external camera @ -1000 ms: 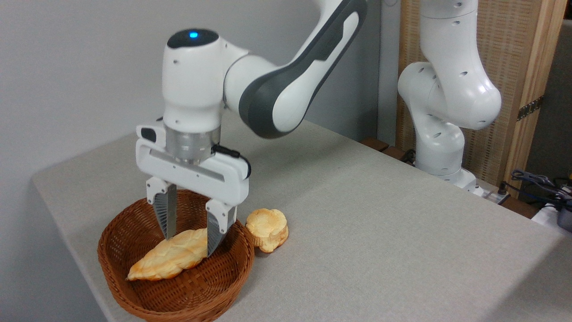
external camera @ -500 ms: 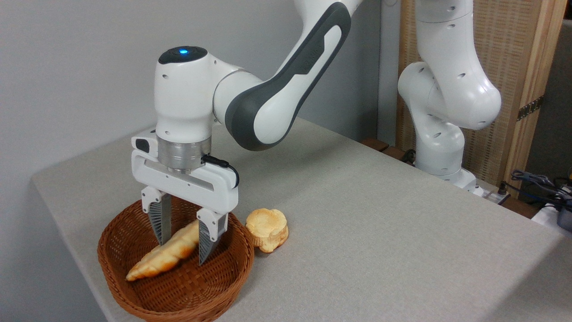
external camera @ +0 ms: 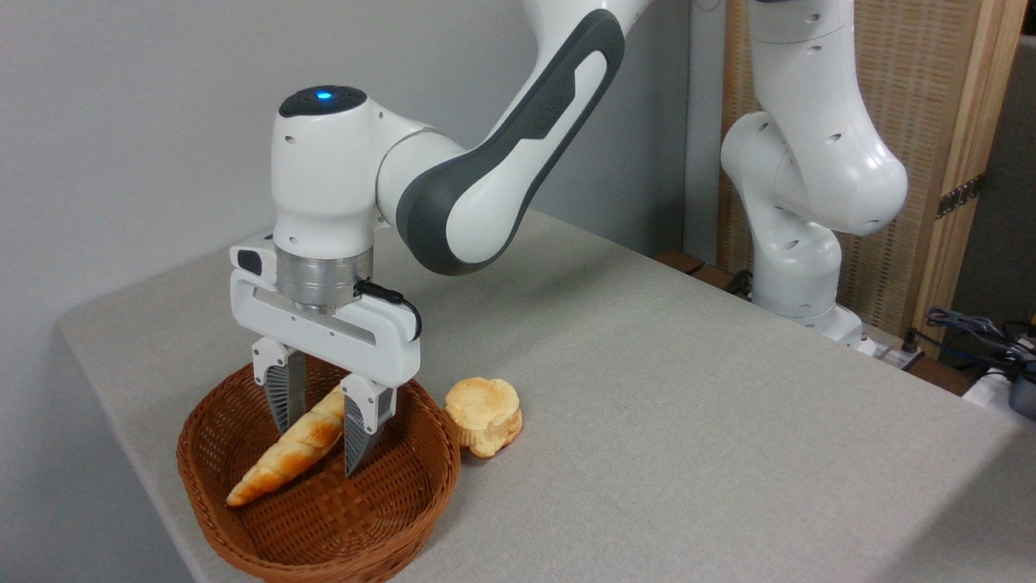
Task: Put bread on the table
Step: 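Close the gripper on the end of the long bread roll, then lift the long roll out of the basket toward the round bun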
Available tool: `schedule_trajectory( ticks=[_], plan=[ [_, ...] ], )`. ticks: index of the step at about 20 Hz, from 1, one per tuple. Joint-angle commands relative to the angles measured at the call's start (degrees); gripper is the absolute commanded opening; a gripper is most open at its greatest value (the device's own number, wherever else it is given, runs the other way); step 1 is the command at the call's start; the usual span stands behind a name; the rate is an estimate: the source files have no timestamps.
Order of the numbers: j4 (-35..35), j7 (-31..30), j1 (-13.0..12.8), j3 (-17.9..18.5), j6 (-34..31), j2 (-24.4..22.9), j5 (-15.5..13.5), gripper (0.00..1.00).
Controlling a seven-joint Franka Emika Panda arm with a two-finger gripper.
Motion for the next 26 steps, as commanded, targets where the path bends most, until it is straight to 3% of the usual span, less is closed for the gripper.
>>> schedule_trajectory(
  ticks=[1, 10, 12, 14, 18, 23, 26],
  plan=[
    [0.81, -1.26, 0.08, -0.07, 1.16, 0.86, 1.00, 0.20],
    [1.34, -1.17, 0.17, -0.07, 1.07, 0.86, 1.00, 0.19],
    [1.34, -1.09, 0.17, -0.07, 1.07, 0.78, 1.00, 0.12],
    [1.34, -1.09, 0.17, -0.07, 1.07, 0.69, 1.00, 0.12],
    [1.43, -1.26, 0.61, 0.72, 0.46, -1.94, 0.92, 0.12],
    [1.34, 0.49, 2.54, 1.68, -7.17, -6.95, 0.13, 0.15],
    [1.34, 6.36, 2.54, 3.09, -13.76, -9.15, -1.18, 0.15]
  ],
)
